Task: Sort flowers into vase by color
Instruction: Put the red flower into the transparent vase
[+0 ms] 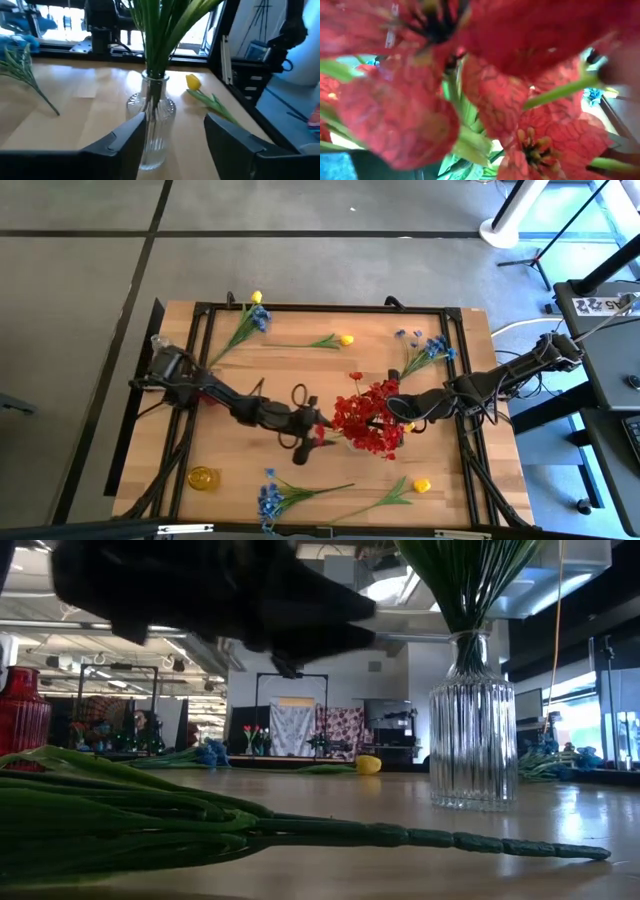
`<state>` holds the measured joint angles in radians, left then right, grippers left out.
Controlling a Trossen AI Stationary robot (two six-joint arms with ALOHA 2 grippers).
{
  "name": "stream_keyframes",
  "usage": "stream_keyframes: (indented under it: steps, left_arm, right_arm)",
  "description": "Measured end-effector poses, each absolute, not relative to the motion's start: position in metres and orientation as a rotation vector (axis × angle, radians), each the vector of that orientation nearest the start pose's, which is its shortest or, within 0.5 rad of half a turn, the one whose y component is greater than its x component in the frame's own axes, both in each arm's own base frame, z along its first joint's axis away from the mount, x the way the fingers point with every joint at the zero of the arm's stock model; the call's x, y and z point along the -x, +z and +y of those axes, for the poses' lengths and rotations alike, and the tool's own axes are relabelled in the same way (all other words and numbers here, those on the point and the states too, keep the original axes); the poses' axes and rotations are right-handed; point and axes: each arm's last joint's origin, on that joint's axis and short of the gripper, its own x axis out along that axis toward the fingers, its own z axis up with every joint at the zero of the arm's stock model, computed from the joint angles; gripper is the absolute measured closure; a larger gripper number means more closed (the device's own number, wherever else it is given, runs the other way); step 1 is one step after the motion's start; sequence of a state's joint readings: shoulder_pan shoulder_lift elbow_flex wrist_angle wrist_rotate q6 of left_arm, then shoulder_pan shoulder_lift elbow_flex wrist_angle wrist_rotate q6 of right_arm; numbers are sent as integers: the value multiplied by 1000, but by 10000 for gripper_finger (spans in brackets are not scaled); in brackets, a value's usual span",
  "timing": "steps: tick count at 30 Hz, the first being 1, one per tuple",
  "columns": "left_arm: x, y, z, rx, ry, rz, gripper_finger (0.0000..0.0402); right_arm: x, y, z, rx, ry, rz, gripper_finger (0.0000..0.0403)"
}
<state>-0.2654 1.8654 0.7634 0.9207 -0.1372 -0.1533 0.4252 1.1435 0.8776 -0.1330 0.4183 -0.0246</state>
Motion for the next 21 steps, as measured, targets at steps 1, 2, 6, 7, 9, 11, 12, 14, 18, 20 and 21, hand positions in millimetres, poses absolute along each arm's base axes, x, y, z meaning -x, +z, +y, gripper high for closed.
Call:
stream_keyframes:
  steps: [1, 2, 6, 7, 9, 11, 12, 14, 18, 20, 21]
  left_arm:
    - [-350, 147, -89, 112, -107, 189, 187]
    - [-355, 147, -87, 108, -98, 184, 178]
    - [-366, 145, -82, 91, -80, 175, 155]
    - [-368, 143, -82, 97, -86, 177, 151]
    - [-371, 142, -83, 119, -125, 163, 145]
    - [-375, 141, -85, 123, -148, 152, 141]
    - [-377, 140, -85, 123, -148, 154, 140]
    - [-383, 138, -85, 122, -147, 153, 137]
    - [-397, 138, -83, 103, -110, 129, 137]
    - [-402, 135, -82, 100, -96, 131, 136]
    - [-405, 132, -81, 100, -93, 134, 136]
  right_arm:
    - [-232, 301, 92, 187, 11, 364, 86]
    - [-232, 301, 92, 187, 11, 364, 86]
    - [-232, 300, 92, 187, 11, 366, 86]
    - [-232, 300, 92, 188, 11, 368, 86]
    - [-232, 300, 92, 190, 11, 372, 86]
    - [-232, 300, 92, 190, 11, 373, 86]
    - [-232, 300, 92, 192, 10, 375, 86]
    - [-232, 299, 92, 198, -2, 377, 86]
    - [-232, 299, 91, 201, -6, 380, 86]
    - [-232, 299, 91, 201, -7, 381, 86]
    - [-232, 299, 91, 201, -7, 381, 86]
